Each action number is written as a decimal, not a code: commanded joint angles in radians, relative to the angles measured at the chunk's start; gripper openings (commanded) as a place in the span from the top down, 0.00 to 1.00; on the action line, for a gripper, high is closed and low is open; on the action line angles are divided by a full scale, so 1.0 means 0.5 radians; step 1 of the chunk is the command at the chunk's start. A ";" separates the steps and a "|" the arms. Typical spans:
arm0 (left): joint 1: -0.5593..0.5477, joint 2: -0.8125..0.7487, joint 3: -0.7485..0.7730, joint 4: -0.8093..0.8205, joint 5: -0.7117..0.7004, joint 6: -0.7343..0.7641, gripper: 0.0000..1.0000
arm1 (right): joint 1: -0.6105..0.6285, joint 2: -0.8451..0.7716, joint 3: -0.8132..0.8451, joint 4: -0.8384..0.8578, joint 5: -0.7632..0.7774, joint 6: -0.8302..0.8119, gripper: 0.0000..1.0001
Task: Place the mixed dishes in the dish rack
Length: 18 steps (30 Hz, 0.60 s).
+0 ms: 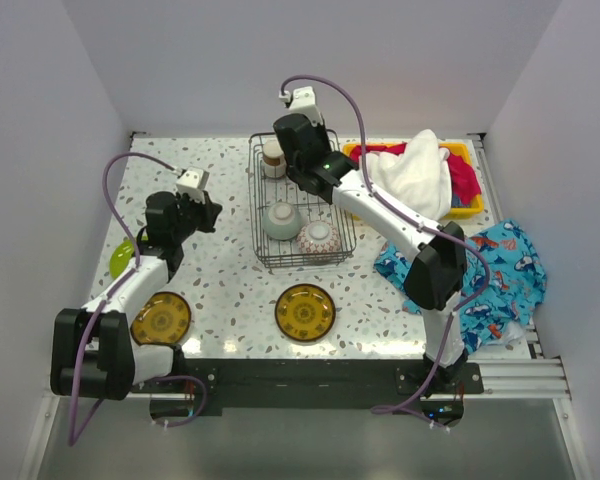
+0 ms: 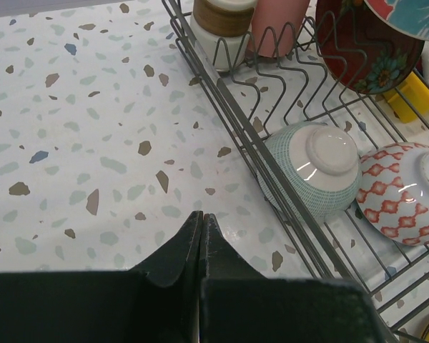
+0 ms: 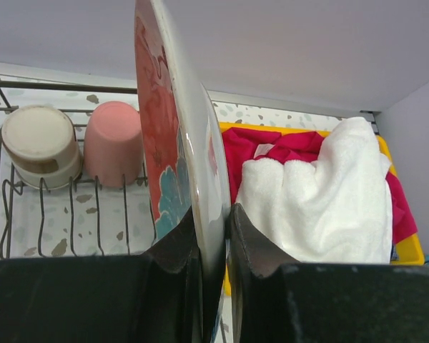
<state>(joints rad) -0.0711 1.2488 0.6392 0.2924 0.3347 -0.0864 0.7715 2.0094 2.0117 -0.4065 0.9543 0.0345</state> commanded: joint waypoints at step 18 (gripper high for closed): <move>-0.020 -0.065 -0.057 0.017 0.033 -0.045 1.00 | -0.073 0.114 -0.063 0.469 0.276 -0.213 1.00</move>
<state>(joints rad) -0.0746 1.2449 0.6167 0.2863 0.3416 -0.0956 0.7639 2.0918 1.9629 -0.3119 0.9871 -0.0792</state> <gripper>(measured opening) 0.012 0.150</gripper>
